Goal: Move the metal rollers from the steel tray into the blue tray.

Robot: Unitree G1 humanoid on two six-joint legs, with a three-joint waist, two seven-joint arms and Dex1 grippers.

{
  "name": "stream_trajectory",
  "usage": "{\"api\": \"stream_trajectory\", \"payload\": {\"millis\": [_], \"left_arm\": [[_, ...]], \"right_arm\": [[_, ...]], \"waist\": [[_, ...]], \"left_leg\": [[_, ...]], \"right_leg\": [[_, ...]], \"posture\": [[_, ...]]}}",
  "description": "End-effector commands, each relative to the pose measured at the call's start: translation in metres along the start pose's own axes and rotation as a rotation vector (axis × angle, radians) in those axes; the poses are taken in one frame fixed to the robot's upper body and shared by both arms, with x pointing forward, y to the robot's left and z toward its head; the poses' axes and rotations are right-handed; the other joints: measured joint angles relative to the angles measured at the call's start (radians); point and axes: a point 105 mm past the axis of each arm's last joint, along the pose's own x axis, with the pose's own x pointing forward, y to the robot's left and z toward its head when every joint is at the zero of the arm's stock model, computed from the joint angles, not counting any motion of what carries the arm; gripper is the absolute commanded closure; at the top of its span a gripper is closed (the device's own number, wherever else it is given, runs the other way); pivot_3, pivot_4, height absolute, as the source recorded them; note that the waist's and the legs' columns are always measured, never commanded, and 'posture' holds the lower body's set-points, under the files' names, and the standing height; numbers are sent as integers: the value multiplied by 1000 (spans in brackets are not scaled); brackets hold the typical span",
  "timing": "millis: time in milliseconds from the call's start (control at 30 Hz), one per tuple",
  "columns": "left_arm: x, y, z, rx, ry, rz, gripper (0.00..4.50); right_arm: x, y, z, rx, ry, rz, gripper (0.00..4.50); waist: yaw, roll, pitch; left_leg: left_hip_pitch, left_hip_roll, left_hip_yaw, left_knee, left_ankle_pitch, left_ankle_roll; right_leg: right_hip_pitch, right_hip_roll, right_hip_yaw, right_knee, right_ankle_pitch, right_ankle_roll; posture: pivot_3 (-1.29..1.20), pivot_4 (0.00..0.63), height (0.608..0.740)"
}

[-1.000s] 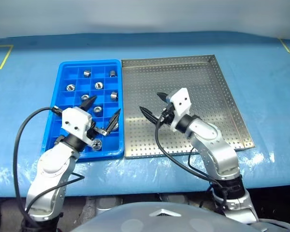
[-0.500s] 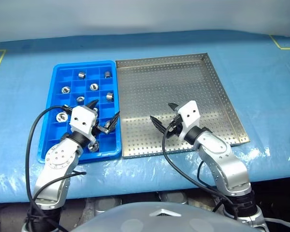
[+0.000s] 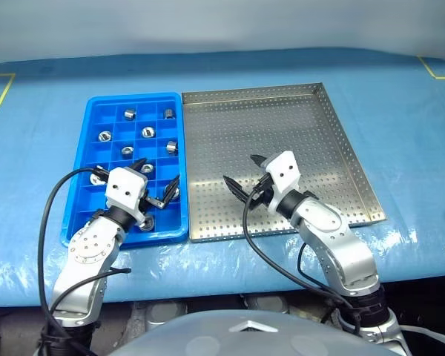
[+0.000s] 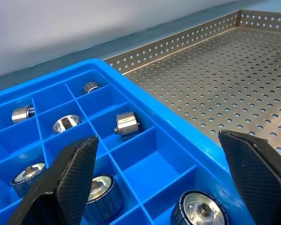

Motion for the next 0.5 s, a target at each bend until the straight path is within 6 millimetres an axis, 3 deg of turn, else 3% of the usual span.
{"api": "stream_trajectory", "payload": {"millis": [33,500], "left_arm": [[0,3,7,14,-34,16,0],[1,3,7,9,-40,-6,0]], "right_arm": [[1,1,8,-15,-32,7,7],[1,2,7,-21,-28,4,7]], "waist": [[0,0,0],[-1,0,0]], "left_leg": [[0,0,0,0,0,0],[0,0,0,0,0,0]], "right_leg": [[0,0,0,0,0,0],[0,0,0,0,0,0]], "posture": [[-63,150,740],[-71,150,740]]}}
